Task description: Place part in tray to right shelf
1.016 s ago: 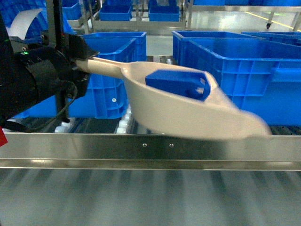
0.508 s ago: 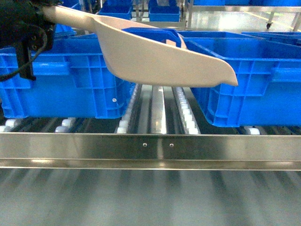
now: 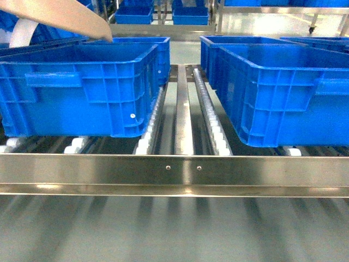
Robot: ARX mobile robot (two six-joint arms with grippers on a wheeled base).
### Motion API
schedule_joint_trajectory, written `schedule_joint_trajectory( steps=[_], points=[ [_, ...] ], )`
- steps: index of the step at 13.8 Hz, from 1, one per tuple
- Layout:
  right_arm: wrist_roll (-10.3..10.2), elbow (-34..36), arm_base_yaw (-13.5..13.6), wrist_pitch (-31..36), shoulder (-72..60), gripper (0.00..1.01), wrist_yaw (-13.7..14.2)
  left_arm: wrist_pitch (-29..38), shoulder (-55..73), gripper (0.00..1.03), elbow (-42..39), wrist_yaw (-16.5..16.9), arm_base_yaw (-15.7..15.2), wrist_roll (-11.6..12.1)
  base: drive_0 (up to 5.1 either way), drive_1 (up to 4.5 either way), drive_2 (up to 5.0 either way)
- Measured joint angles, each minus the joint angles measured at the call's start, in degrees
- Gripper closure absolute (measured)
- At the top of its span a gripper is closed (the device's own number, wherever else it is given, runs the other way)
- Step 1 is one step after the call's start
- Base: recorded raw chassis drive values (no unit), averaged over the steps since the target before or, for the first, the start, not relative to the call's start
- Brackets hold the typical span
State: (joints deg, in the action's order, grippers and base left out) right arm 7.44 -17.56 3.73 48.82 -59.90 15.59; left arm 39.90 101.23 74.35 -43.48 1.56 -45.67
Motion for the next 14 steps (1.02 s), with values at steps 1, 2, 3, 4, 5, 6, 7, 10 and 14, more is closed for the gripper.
schedule_joint_trajectory(
  steps=[1, 2, 3, 4, 5, 6, 7, 10, 14],
  points=[
    [0.0, 0.0, 0.0, 0.0, 0.0, 0.03, 0.0, 1.2, 0.0, 0.91, 0.6, -0.2, 0.1, 4.0, 0.0, 0.00, 0.0],
    [0.0, 0.0, 0.0, 0.0, 0.0, 0.03, 0.0, 1.2, 0.0, 0.91, 0.9, -0.2, 0.0, 5.1, 0.0, 0.00, 0.0],
    [0.0, 0.0, 0.0, 0.0, 0.0, 0.03, 0.0, 1.0, -0.1, 0.91, 0.9, -0.2, 0.0, 6.2, 0.0, 0.00, 0.0],
    [0.0, 0.0, 0.0, 0.1, 0.0, 0.03, 0.0, 0.9, -0.1, 0.91, 0.9, 0.0, -0.1, 7.0, 0.0, 0.00, 0.0],
    [0.0, 0.0, 0.0, 0.0, 0.0, 0.03, 0.0, 1.4, -0.1, 0.91, 0.8, 0.0, -0.3, 7.2, 0.0, 0.00, 0.0],
    [0.0, 0.0, 0.0, 0.0, 0.0, 0.03, 0.0, 1.7, -0.1, 0.91, 0.8, 0.0, -0.4, 7.2, 0.0, 0.00, 0.0],
    [0.0, 0.0, 0.0, 0.0, 0.0, 0.03, 0.0, 1.9, -0.2, 0.91, 0.9, 0.0, -0.5, 7.4, 0.0, 0.00, 0.0],
    [0.0, 0.0, 0.0, 0.0, 0.0, 0.03, 0.0, 1.6, -0.2, 0.91, 0.8, 0.4, -0.6, 7.0, 0.0, 0.00, 0.0],
    [0.0, 0.0, 0.0, 0.0, 0.0, 0.03, 0.0, 2.6, -10.2, 0.91, -10.4, 2.5, 0.0, 4.3, 0.0, 0.00, 0.0]
  ],
)
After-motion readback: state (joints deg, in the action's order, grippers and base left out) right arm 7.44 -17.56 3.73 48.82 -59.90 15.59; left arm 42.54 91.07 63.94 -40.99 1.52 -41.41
